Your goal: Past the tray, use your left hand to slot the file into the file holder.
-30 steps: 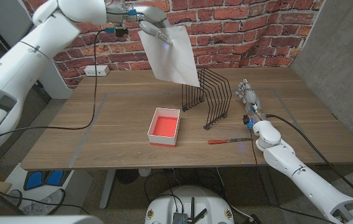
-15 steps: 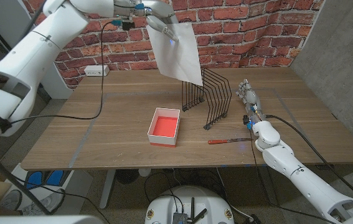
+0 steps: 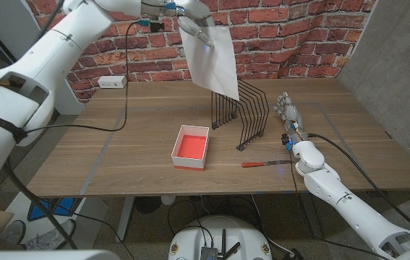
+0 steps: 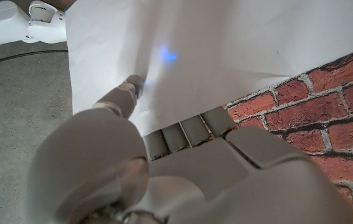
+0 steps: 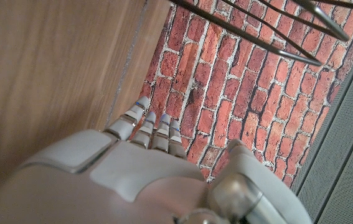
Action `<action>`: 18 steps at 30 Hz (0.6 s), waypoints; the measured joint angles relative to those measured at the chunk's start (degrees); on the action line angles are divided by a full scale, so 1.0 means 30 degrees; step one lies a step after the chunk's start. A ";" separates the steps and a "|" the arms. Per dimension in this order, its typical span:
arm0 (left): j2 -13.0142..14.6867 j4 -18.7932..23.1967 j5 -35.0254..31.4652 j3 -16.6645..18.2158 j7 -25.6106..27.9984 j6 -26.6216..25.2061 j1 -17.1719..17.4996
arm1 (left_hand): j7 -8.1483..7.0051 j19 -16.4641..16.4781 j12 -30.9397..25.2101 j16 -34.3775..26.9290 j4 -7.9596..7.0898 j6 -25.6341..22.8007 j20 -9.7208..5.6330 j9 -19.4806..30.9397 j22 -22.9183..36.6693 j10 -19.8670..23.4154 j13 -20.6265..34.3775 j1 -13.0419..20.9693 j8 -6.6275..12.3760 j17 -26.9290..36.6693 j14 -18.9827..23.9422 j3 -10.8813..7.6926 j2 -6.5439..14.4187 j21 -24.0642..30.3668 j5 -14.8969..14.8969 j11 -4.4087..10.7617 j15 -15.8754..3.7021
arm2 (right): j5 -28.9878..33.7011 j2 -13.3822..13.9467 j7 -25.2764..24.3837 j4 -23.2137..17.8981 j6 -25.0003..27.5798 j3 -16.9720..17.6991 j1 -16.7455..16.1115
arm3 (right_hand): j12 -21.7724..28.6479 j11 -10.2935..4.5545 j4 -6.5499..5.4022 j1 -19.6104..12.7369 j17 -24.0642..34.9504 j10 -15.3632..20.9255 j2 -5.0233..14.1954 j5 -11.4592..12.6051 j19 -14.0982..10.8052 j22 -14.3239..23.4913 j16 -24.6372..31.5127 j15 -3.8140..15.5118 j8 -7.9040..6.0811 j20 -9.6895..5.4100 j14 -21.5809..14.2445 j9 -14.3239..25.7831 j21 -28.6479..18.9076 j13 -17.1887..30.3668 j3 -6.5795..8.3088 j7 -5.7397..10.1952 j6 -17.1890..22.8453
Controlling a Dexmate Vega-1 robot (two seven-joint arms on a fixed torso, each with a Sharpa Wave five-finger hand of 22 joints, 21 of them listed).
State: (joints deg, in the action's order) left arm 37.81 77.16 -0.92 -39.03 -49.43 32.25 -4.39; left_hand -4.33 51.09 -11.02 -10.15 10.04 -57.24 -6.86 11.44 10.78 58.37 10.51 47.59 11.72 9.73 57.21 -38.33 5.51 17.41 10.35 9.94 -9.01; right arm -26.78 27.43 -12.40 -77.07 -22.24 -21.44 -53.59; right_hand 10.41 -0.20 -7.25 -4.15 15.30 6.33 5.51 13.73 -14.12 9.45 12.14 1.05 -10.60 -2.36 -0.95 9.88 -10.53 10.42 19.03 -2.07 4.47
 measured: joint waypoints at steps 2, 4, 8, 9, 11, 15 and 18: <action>-0.0167 -0.0244 -0.0129 -0.0080 0.0111 0.0316 -0.0120 | 0.0000 0.0000 0.0000 0.0000 0.0000 0.0000 0.0000 0.0000 0.0000 0.0000 0.0000 0.0000 0.0000 0.0000 0.0000 0.0000 0.0000 0.0000 0.0000 0.0000 0.0000 | 0.0002 -0.0017 0.0000 0.0043 -0.0018 -0.0005 0.0019 | 0.0000 0.0000 0.0000 0.0000 0.0000 0.0000 0.0000 0.0000 0.0000 0.0000 0.0000 0.0000 0.0000 0.0000 0.0001 0.0000 0.0000 0.0000 0.0000 0.0000 0.0000; -0.0254 -0.0363 -0.0205 -0.0117 0.0196 0.0493 -0.0172 | 0.0000 0.0000 0.0000 0.0000 0.0000 0.0000 0.0000 0.0000 0.0000 0.0000 0.0000 0.0000 0.0000 0.0000 0.0000 0.0000 0.0000 0.0000 0.0000 0.0000 0.0000 | 0.0003 -0.0029 0.0000 0.0063 -0.0039 -0.0007 0.0041 | 0.0000 0.0000 0.0000 0.0000 -0.0001 0.0000 0.0000 0.0000 0.0000 0.0000 0.0000 0.0001 0.0000 0.0000 0.0000 0.0000 0.0000 -0.0001 0.0000 0.0000 0.0001; -0.0466 -0.0635 -0.0482 -0.0197 0.0524 0.1008 -0.0285 | 0.0000 0.0001 0.0000 0.0000 0.0000 0.0000 0.0001 -0.0001 0.0000 -0.0001 0.0000 0.0000 0.0000 -0.0001 0.0000 0.0000 0.0000 0.0000 0.0000 -0.0001 0.0000 | 0.0003 -0.0063 0.0020 0.0142 -0.0089 -0.0015 0.0095 | 0.0000 0.0000 0.0000 0.0000 -0.0001 0.0000 0.0000 0.0000 0.0001 0.0000 0.0000 0.0000 0.0000 0.0000 0.0000 -0.0001 0.0000 0.0000 0.0000 0.0053 0.0054; -0.0514 -0.0708 -0.0545 -0.0213 0.0617 0.1130 -0.0314 | 0.0000 0.0001 0.0000 0.0000 0.0000 0.0001 0.0001 0.0000 0.0000 -0.0001 0.0000 0.0000 0.0000 0.0000 0.0001 0.0000 0.0000 0.0000 0.0000 -0.0001 0.0000 | 0.0001 -0.0070 0.0033 0.0169 -0.0105 -0.0016 0.0116 | 0.0000 0.0000 0.0000 0.0000 -0.0001 0.0000 0.0000 0.0000 0.0000 0.0000 0.0000 0.0000 0.0000 0.0000 0.0000 0.0000 0.0000 0.0000 0.0000 0.0097 0.0097; -0.0593 -0.0816 -0.0661 -0.0245 0.0763 0.1305 -0.0352 | 0.0000 0.0001 0.0000 0.0000 0.0000 0.0001 0.0001 0.0000 0.0000 -0.0001 0.0000 0.0000 0.0000 -0.0001 0.0000 0.0000 0.0000 0.0000 0.0000 -0.0001 0.0000 | 0.0003 -0.0079 0.0043 0.0187 -0.0122 -0.0018 0.0125 | 0.0000 0.0000 0.0000 0.0000 -0.0001 0.0000 0.0000 0.0000 0.0000 0.0000 0.0000 0.0000 0.0000 0.0000 0.0000 0.0000 0.0000 0.0000 0.0000 0.0104 0.0105; -0.0746 -0.1012 -0.0887 -0.0302 0.1065 0.1627 -0.0413 | 0.0001 -0.0104 0.0000 0.0000 0.0000 0.0001 0.0107 0.0000 0.0000 -0.0003 0.0000 0.0000 0.0000 -0.0001 0.0000 0.0000 0.0000 0.0000 0.0000 -0.0003 0.0000 | 0.0003 -0.0096 0.0060 0.0242 -0.0148 -0.0020 0.0143 | 0.0000 0.0001 0.0000 0.0000 -0.0001 0.0000 0.0000 0.0000 0.0000 0.0000 0.0000 0.0000 0.0000 0.0000 0.0000 0.0000 0.0000 -0.0001 0.0000 0.0104 0.0104; -0.0894 -0.1166 -0.1033 -0.0351 0.1274 0.1789 -0.0444 | 0.0002 -0.0104 0.0000 0.0000 0.0008 0.0003 0.0107 -0.0001 0.0000 -0.0004 0.0000 0.0000 0.0000 -0.0001 0.0000 0.0007 0.0000 0.0000 0.0000 -0.0003 0.0000 | -0.0001 -0.0111 0.0069 0.0286 -0.0176 -0.0020 0.0145 | 0.0000 0.0000 0.0000 0.0000 -0.0002 0.0000 0.0000 0.0000 0.0000 0.0000 0.0000 0.0001 0.0000 0.0000 0.0000 -0.0001 0.0000 0.0000 0.0000 0.0104 0.0104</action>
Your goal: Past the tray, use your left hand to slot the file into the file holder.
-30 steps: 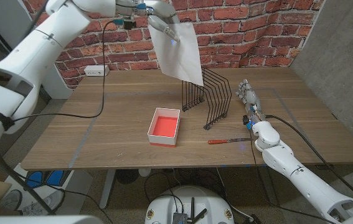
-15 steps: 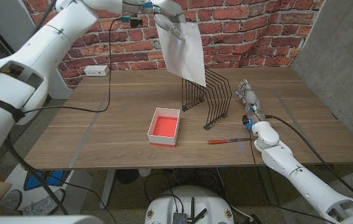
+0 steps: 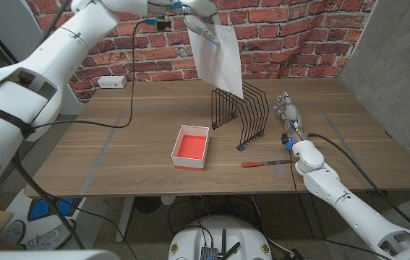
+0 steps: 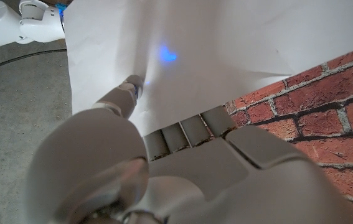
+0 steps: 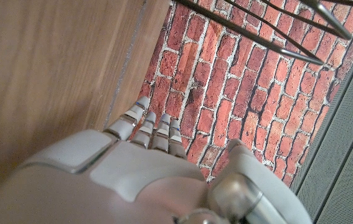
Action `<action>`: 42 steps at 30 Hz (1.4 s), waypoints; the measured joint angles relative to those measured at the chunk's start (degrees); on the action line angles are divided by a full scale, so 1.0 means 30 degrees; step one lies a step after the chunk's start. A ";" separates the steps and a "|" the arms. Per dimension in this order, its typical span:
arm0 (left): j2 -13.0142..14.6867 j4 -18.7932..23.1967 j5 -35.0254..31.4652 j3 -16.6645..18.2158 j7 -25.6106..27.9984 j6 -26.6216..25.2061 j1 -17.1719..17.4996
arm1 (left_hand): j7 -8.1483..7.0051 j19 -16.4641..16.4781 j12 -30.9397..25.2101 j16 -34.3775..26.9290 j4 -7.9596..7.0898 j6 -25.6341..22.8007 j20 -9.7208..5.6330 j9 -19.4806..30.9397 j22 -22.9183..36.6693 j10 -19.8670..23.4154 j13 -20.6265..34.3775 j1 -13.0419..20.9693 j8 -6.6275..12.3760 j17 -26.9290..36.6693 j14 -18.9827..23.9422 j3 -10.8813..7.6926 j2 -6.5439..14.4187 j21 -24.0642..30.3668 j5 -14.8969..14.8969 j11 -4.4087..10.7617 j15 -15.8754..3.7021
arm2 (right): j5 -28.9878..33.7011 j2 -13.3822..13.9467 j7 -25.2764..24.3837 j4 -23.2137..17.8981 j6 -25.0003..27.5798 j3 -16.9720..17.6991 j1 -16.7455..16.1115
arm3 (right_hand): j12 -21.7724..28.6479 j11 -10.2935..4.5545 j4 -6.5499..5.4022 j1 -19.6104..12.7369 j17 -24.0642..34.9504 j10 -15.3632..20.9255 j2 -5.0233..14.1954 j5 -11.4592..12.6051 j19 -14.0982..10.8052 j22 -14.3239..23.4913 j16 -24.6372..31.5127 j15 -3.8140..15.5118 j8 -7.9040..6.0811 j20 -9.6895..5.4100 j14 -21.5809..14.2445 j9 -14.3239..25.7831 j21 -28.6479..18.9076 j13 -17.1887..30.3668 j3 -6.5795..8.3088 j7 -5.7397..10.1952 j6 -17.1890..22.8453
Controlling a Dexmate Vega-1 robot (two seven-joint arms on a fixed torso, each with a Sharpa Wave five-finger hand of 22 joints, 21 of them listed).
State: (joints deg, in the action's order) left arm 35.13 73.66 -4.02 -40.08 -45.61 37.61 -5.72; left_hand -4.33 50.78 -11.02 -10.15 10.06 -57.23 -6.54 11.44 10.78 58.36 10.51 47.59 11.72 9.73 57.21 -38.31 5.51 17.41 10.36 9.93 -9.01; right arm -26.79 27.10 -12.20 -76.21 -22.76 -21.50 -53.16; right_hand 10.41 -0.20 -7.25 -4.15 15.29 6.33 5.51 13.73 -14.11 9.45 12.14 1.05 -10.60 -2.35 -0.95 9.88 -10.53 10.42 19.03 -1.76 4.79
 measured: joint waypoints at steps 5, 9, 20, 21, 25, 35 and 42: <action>-0.0202 -0.0192 -0.0247 -0.0105 0.0352 0.0245 -0.0022 | -0.0055 0.0000 0.0000 0.0000 0.0074 -0.0055 0.0000 0.0000 0.0000 -0.0001 0.0000 0.0000 -0.0001 0.0000 0.0000 0.0074 0.0000 0.0000 0.0000 -0.0001 0.0000 | -0.0044 -0.0011 0.0003 0.0031 -0.0042 0.0008 0.0000 | 0.0000 0.0000 0.0000 0.0000 0.0000 0.0000 0.0000 0.0000 0.0000 0.0000 0.0000 0.0000 0.0000 -0.0001 0.0000 0.0001 0.0000 0.0000 0.0000 0.0000 0.0000; -0.0372 -0.0386 -0.0319 -0.0209 0.0497 0.0374 -0.0050 | -0.0054 0.0001 0.0000 0.0000 0.0074 -0.0055 0.0000 0.0000 0.0000 -0.0001 0.0000 0.0000 -0.0001 0.0000 0.0000 0.0073 0.0000 0.0000 0.0000 -0.0002 0.0000 | -0.0090 -0.0024 0.0021 0.0063 -0.0092 0.0033 -0.0017 | 0.0000 0.0000 0.0000 0.0000 0.0000 0.0000 0.0000 0.0000 0.0000 0.0000 0.0000 0.0000 0.0000 0.0000 0.0000 0.0000 0.0000 0.0000 0.0000 0.0000 0.0000; -0.0882 -0.0972 -0.0324 -0.0533 0.0632 0.0586 -0.0192 | -0.0055 0.0003 0.0000 0.0000 0.0073 -0.0055 0.0001 0.0000 0.0000 0.0067 0.0000 0.0000 -0.0001 0.0000 0.0000 0.0073 0.0000 -0.0002 0.0000 0.0066 0.0000 | -0.0201 -0.0018 0.0114 0.0102 -0.0149 0.0087 -0.0079 | 0.0000 0.0000 -0.0028 0.0058 0.0000 0.0000 0.0045 0.0000 0.0000 0.0000 0.0000 0.0000 0.0000 0.0000 0.0000 0.0000 0.0000 0.0000 0.0028 -0.0001 -0.0001; -0.0924 -0.1012 -0.0324 -0.0563 0.0635 0.0608 -0.0206 | -0.0055 0.0002 0.0000 0.0000 0.0073 -0.0055 0.0000 0.0000 0.0000 0.0068 0.0000 0.0000 -0.0001 0.0000 0.0001 0.0073 0.0000 -0.0002 0.0000 0.0066 0.0000 | -0.0213 -0.0015 0.0120 0.0102 -0.0156 0.0096 -0.0086 | 0.0000 0.0000 -0.0028 0.0154 -0.0001 0.0000 -0.0051 0.0000 0.0000 0.0000 0.0000 0.0000 0.0000 -0.0001 0.0000 0.0001 0.0000 0.0000 0.0028 0.0000 -0.0001; -0.1122 -0.1225 -0.0316 -0.0672 0.0662 0.0689 -0.0258 | -0.0055 0.0003 0.0000 0.0000 0.0073 -0.0055 0.0001 -0.0001 0.0000 0.0061 0.0000 0.0000 -0.0001 0.0000 0.0000 0.0072 0.0000 -0.0002 0.0000 0.0072 0.0000 | -0.0237 -0.0012 0.0138 0.0102 -0.0189 0.0115 -0.0109 | 0.0000 0.0000 0.0049 0.0153 -0.0001 0.0000 -0.0050 0.0000 0.0000 0.0000 0.0000 0.0000 0.0000 0.0000 0.0000 0.0000 0.0000 0.0000 0.0104 -0.0001 -0.0001; -0.1489 -0.1531 -0.0382 -0.0940 0.0798 0.0813 -0.0366 | -0.0058 0.0003 0.0000 0.0000 0.0072 -0.0057 0.0000 -0.0001 0.0000 0.0061 -0.0001 0.0000 -0.0002 0.0000 0.0001 0.0072 0.0000 -0.0003 0.0000 0.0276 0.0000 | -0.0323 0.0000 0.0174 0.0103 -0.0251 0.0157 -0.0202 | 0.0000 0.0000 0.0049 0.0152 -0.0001 0.0000 -0.0050 0.0000 0.0000 0.0000 0.0000 -0.0001 0.0000 -0.0001 0.0000 0.0000 0.0000 0.0000 0.0104 -0.0001 -0.0001; -0.1642 -0.1574 -0.0462 -0.1092 0.0808 0.0822 -0.0403 | -0.0058 0.0004 0.0000 0.0000 0.0072 -0.0057 0.0000 0.0000 0.0000 0.0060 -0.0001 0.0000 -0.0002 0.0000 0.0000 0.0072 0.0000 -0.0003 -0.0001 0.0275 0.0000 | -0.0356 0.0025 0.0184 0.0096 -0.0277 0.0197 -0.0274 | 0.0000 0.0000 0.0049 0.0151 -0.0001 0.0000 -0.0049 0.0000 0.0000 0.0000 0.0000 0.0000 0.0000 0.0000 0.0000 0.0000 0.0000 0.0000 0.0104 -0.0001 -0.0001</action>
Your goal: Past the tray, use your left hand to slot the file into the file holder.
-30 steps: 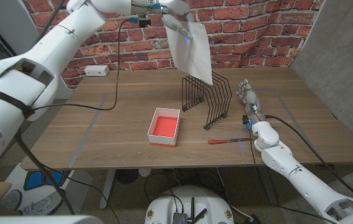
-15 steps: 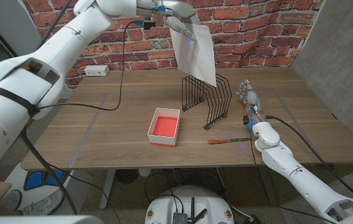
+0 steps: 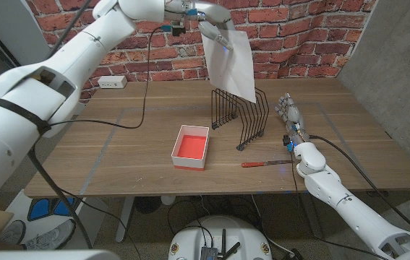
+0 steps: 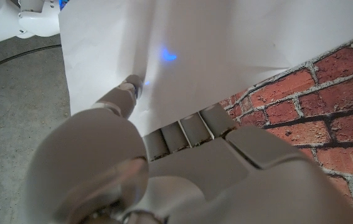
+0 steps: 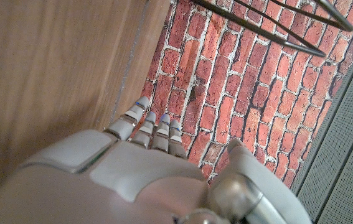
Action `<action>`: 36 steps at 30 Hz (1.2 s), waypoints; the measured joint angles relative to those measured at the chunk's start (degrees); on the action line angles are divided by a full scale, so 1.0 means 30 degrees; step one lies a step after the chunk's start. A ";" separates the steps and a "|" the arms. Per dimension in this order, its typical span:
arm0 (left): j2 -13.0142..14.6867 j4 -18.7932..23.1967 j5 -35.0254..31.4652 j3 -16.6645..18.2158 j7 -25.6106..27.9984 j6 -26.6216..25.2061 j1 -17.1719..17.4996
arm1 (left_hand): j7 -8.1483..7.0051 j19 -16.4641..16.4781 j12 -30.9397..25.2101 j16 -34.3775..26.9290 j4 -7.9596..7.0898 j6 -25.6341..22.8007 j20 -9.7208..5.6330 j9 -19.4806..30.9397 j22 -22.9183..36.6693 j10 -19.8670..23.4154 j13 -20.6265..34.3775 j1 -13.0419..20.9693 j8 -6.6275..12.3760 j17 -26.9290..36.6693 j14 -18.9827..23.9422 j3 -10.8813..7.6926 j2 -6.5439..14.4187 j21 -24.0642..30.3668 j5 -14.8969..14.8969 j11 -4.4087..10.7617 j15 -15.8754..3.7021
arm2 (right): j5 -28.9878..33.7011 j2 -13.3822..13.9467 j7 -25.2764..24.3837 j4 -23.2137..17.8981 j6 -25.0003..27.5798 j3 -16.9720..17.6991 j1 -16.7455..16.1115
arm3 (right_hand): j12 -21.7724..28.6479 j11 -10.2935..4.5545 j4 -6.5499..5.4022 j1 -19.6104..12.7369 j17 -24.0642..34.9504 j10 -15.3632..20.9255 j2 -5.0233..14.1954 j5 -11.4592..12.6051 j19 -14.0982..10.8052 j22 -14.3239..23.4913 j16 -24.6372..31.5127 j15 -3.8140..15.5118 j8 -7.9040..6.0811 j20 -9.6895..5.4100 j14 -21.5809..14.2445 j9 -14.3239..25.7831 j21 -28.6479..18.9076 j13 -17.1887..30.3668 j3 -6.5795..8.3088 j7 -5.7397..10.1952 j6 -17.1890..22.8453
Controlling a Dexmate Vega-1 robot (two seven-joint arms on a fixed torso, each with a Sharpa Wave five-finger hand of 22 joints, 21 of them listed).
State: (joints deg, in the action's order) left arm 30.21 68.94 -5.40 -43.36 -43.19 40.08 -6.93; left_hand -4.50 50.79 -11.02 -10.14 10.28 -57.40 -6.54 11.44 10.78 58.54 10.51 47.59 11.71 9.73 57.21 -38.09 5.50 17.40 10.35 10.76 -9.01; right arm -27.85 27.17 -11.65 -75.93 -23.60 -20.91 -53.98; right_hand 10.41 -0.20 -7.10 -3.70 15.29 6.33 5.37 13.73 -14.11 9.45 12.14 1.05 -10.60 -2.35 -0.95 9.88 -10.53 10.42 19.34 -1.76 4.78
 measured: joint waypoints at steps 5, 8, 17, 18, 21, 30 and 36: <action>-0.0025 0.0025 -0.0028 -0.0054 0.0000 -0.0111 -0.0001 | 0.0000 0.0000 0.0000 0.0000 0.0000 0.0000 0.0000 0.0000 -0.0001 0.0000 0.0000 0.0000 0.0000 0.0000 0.0000 0.0000 0.0000 -0.0001 0.0000 -0.0001 0.0000 | -0.0006 0.0018 0.0000 -0.0053 -0.0003 0.0017 -0.0056 | 0.0000 0.0000 0.0000 -0.0001 0.0000 0.0001 0.0000 0.0000 0.0000 0.0000 0.0000 0.0000 0.0000 0.0000 0.0000 -0.0001 0.0000 0.0001 0.0000 0.0001 0.0000; -0.0028 0.0059 -0.0041 -0.0071 0.0000 -0.0151 -0.0001 | 0.0000 0.0000 0.0000 0.0000 0.0000 0.0000 0.0000 0.0000 0.0000 0.0000 0.0000 0.0000 0.0000 0.0000 0.0000 0.0000 0.0000 -0.0001 0.0000 -0.0001 0.0000 | -0.0013 0.0025 0.0000 -0.0073 -0.0003 0.0023 -0.0065 | 0.0000 0.0000 0.0000 -0.0001 0.0000 0.0000 0.0000 0.0000 0.0000 0.0000 0.0000 0.0001 0.0000 0.0000 0.0000 0.0000 0.0000 0.0000 0.0000 0.0000 0.0000; -0.0027 0.0179 -0.0057 -0.0116 -0.0032 -0.0342 0.0036 | 0.0000 0.0000 0.0000 0.0000 0.0000 0.0001 0.0000 0.0000 0.0000 -0.0064 0.0000 0.0000 0.0000 0.0000 0.0000 0.0000 0.0000 0.0067 0.0000 0.0060 0.0000 | -0.0031 0.0031 0.0000 -0.0100 -0.0005 0.0038 -0.0095 | 0.0000 0.0001 -0.0047 -0.0001 0.0000 0.0000 0.0000 0.0000 0.0000 0.0000 0.0000 0.0000 0.0000 0.0000 0.0000 0.0000 0.0000 0.0001 0.0047 0.0000 0.0000; -0.0027 0.0186 -0.0057 -0.0127 -0.0032 -0.0342 0.0050 | 0.0000 0.0000 0.0000 0.0000 0.0000 0.0001 -0.0001 0.0000 0.0000 -0.0065 0.0000 0.0000 0.0000 0.0000 0.0000 0.0000 0.0000 0.0067 0.0000 0.0060 0.0000 | -0.0037 0.0031 0.0000 -0.0100 -0.0007 0.0038 -0.0095 | 0.0000 0.0000 -0.0047 -0.0001 0.0000 0.0001 0.0001 0.0000 0.0000 0.0000 0.0000 0.0000 0.0000 0.0000 0.0000 0.0000 0.0000 0.0000 0.0047 0.0000 0.0000; -0.0027 0.0193 -0.0057 -0.0150 -0.0032 -0.0342 0.0068 | 0.0000 0.0001 0.0000 0.0000 0.0000 0.0001 0.0000 0.0000 0.0000 -0.0066 0.0000 0.0000 0.0000 0.0000 0.0000 0.0000 0.0000 0.0066 0.0000 0.0061 0.0000 | -0.0043 0.0031 0.0000 -0.0100 -0.0019 0.0038 -0.0095 | 0.0000 0.0000 -0.0046 -0.0001 0.0000 0.0000 0.0001 0.0000 0.0000 0.0000 0.0000 0.0000 0.0000 0.0000 0.0000 0.0000 0.0000 0.0001 0.0047 0.0000 0.0000; -0.0128 0.0035 -0.0063 -0.0232 -0.0099 -0.0435 0.0097 | 0.0000 0.0001 0.0000 0.0000 0.0000 0.0001 0.0000 0.0000 0.0000 -0.0067 0.0000 0.0000 0.0000 0.0000 0.0000 -0.0001 0.0000 0.0066 0.0000 0.0060 0.0000 | -0.0068 0.0030 0.0000 -0.0091 -0.0048 0.0059 -0.0109 | 0.0000 0.0000 -0.0046 -0.0002 0.0000 0.0000 0.0001 -0.0094 0.0000 0.0000 0.0000 0.0000 0.0000 0.0000 0.0001 0.0001 0.0000 0.0000 0.0047 0.0000 0.0000; -0.0151 0.0011 -0.0041 -0.0243 -0.0113 -0.0411 0.0097 | 0.0000 0.0001 0.0000 0.0000 -0.0001 0.0001 0.0000 0.0000 0.0000 -0.0067 0.0000 0.0000 0.0000 0.0000 0.0000 0.0000 0.0000 0.0137 0.0000 0.0059 0.0000 | -0.0072 0.0033 0.0000 -0.0075 -0.0050 0.0092 -0.0134 | 0.0000 0.0000 -0.0046 -0.0002 0.0000 0.0000 0.0001 -0.0146 0.0000 0.0000 0.0000 0.0000 0.0000 0.0000 0.0000 0.0000 0.0000 0.0000 0.0047 0.0000 0.0000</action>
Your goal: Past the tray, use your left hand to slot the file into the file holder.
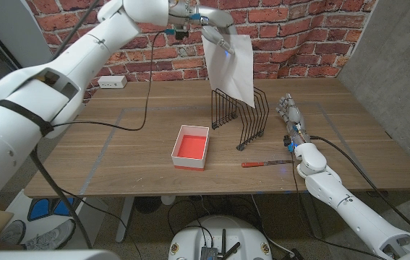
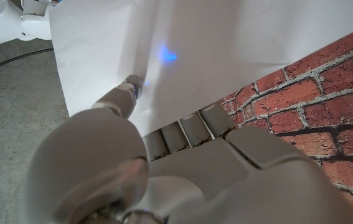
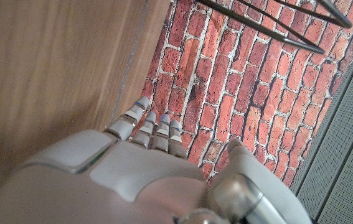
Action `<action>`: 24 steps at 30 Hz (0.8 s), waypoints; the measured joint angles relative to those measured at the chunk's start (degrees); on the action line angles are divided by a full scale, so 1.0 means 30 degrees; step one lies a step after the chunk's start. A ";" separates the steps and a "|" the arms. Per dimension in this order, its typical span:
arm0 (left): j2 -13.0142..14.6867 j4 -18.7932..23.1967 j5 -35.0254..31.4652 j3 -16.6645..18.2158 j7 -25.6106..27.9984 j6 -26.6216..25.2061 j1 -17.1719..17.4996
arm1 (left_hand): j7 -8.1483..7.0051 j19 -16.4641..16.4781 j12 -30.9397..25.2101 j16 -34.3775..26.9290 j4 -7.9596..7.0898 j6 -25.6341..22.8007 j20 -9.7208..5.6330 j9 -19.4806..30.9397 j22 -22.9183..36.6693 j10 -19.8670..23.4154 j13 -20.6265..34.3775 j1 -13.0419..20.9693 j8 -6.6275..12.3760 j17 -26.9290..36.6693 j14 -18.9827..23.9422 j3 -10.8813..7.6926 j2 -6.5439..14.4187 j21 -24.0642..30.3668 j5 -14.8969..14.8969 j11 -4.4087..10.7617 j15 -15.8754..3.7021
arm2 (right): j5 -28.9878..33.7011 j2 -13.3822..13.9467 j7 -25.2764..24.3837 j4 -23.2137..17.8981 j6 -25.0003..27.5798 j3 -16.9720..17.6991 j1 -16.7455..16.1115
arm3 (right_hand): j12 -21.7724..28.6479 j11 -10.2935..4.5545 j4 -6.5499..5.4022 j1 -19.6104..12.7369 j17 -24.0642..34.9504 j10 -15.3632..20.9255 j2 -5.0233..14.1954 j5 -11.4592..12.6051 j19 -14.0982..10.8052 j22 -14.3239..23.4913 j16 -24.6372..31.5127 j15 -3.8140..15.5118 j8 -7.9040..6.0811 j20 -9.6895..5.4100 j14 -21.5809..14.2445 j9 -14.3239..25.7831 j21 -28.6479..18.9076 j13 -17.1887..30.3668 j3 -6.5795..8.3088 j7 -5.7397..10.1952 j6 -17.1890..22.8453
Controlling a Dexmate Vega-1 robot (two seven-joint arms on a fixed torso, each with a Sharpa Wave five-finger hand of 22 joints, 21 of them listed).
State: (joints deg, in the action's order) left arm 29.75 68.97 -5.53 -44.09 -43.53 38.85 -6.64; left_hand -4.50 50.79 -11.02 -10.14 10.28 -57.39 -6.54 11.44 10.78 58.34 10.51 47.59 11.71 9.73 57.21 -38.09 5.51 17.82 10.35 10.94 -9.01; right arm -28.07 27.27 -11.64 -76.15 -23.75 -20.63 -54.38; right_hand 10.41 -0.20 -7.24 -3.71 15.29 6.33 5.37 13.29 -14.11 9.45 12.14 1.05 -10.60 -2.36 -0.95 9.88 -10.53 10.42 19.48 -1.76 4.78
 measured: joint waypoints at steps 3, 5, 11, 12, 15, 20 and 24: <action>-0.0117 -0.0146 0.0015 -0.0069 0.0000 0.0043 0.0004 | 0.0000 0.0000 0.0000 0.0000 0.0000 0.0000 0.0000 0.0000 0.0000 0.0000 0.0000 0.0000 0.0000 0.0000 0.0000 0.0000 0.0000 -0.0001 0.0000 0.0000 0.0000 | -0.0032 0.0009 0.0012 0.0004 -0.0015 0.0017 -0.0020 | 0.0000 0.0000 0.0032 0.0000 0.0000 0.0000 0.0000 0.0000 0.0000 0.0000 0.0000 0.0000 0.0000 0.0000 0.0000 0.0001 0.0000 0.0001 0.0032 0.0000 0.0000; -0.0117 -0.0146 0.0030 -0.0069 -0.0004 0.0092 0.0004 | 0.0000 0.0000 0.0000 0.0000 0.0000 0.0000 0.0000 0.0000 0.0000 0.0000 0.0000 0.0000 0.0000 0.0000 0.0000 0.0000 0.0000 0.0000 0.0000 -0.0001 0.0000 | -0.0032 0.0015 0.0012 0.0006 -0.0015 0.0027 -0.0031 | 0.0000 0.0000 0.0068 0.0000 0.0000 0.0000 0.0000 0.0000 0.0000 -0.0001 0.0000 0.0000 0.0000 0.0000 0.0000 0.0000 0.0000 0.0000 0.0067 0.0000 0.0000; -0.0363 -0.0423 0.0062 -0.0276 -0.0055 0.0197 0.0019 | 0.0000 0.0000 0.0000 0.0000 0.0000 0.0000 0.0000 0.0000 0.0000 0.0000 0.0000 0.0000 0.0000 0.0000 0.0000 0.0000 0.0000 -0.0001 0.0000 -0.0001 0.0000 | -0.0093 0.0030 0.0033 0.0009 -0.0041 0.0065 -0.0085 | 0.0000 0.0000 0.0068 0.0000 0.0037 0.0000 0.0000 0.0000 0.0000 0.0000 0.0136 0.0000 0.0000 0.0000 0.0000 0.0000 0.0000 0.0000 0.0067 0.0000 0.0000; -0.0387 -0.0441 0.0061 -0.0295 -0.0065 0.0223 0.0020 | 0.0000 0.0000 0.0000 0.0000 0.0000 0.0000 0.0000 0.0000 0.0000 0.0000 -0.0001 0.0000 0.0000 0.0000 0.0000 -0.0001 0.0000 -0.0001 0.0000 -0.0001 0.0000 | -0.0099 0.0031 0.0033 0.0009 -0.0043 0.0070 -0.0099 | 0.0000 0.0000 0.0068 0.0000 0.0083 0.0000 0.0000 0.0000 0.0000 0.0000 0.0152 0.0000 0.0000 0.0000 0.0000 0.0000 0.0000 0.0000 0.0067 0.0000 0.0000; -0.0448 -0.0509 0.0063 -0.0364 -0.0093 0.0263 0.0033 | 0.0000 0.0000 0.0000 0.0000 0.0000 0.0000 0.0000 0.0000 0.0001 0.0000 0.0000 0.0000 0.0000 0.0000 0.0000 0.0000 0.0000 -0.0002 0.0000 -0.0002 0.0000 | -0.0140 0.0035 0.0033 0.0009 -0.0045 0.0086 -0.0136 | 0.0000 0.0000 0.0068 0.0000 0.0099 0.0000 0.0000 0.0000 -0.0105 0.0000 0.0152 0.0000 0.0000 0.0105 0.0000 0.0000 0.0000 0.0000 0.0067 0.0000 0.0000; -0.0509 -0.0556 0.0062 -0.0446 -0.0161 0.0310 0.0055 | 0.0000 0.0000 0.0000 0.0000 0.0000 0.0000 0.0000 0.0000 0.0000 0.0001 0.0000 0.0000 0.0000 0.0000 0.0000 0.0000 0.0000 -0.0005 0.0000 -0.0003 0.0000 | -0.0164 0.0038 0.0033 0.0006 -0.0046 0.0108 -0.0172 | 0.0000 0.0000 0.0067 0.0000 0.0099 0.0000 0.0001 0.0000 -0.0105 0.0000 0.0152 0.0000 0.0000 0.0104 0.0000 0.0000 0.0000 0.0000 0.0067 0.0000 0.0000; -0.0570 -0.0607 -0.0039 -0.0557 -0.0177 0.0394 0.0082 | 0.0000 0.0000 0.0000 0.0000 0.0000 0.0000 -0.0001 0.0000 0.0000 0.0001 0.0000 0.0000 0.0000 0.0000 0.0000 -0.0001 0.0000 -0.0012 0.0000 -0.0003 0.0000 | -0.0189 0.0038 0.0034 0.0006 -0.0052 0.0114 -0.0177 | 0.0000 0.0000 0.0067 0.0000 0.0098 0.0000 0.0000 0.0000 -0.0105 0.0000 0.0152 0.0000 0.0000 0.0104 0.0000 0.0000 0.0000 0.0043 0.0067 0.0000 0.0000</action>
State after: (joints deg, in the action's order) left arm 28.04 67.15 -5.64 -45.76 -44.06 40.03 -6.39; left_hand -4.50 50.79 -11.02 -10.14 10.28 -57.39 -6.55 11.44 10.78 58.34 10.51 47.59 11.71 9.73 57.21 -38.09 5.51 17.78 10.35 10.93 -9.01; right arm -28.64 27.38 -11.54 -76.13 -23.90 -20.29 -54.91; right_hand 10.41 -0.20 -7.04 -3.71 15.59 6.33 5.37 13.29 -14.43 9.45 12.59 1.05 -10.60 -2.04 -0.95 9.88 -10.53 10.55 19.68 -1.76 4.78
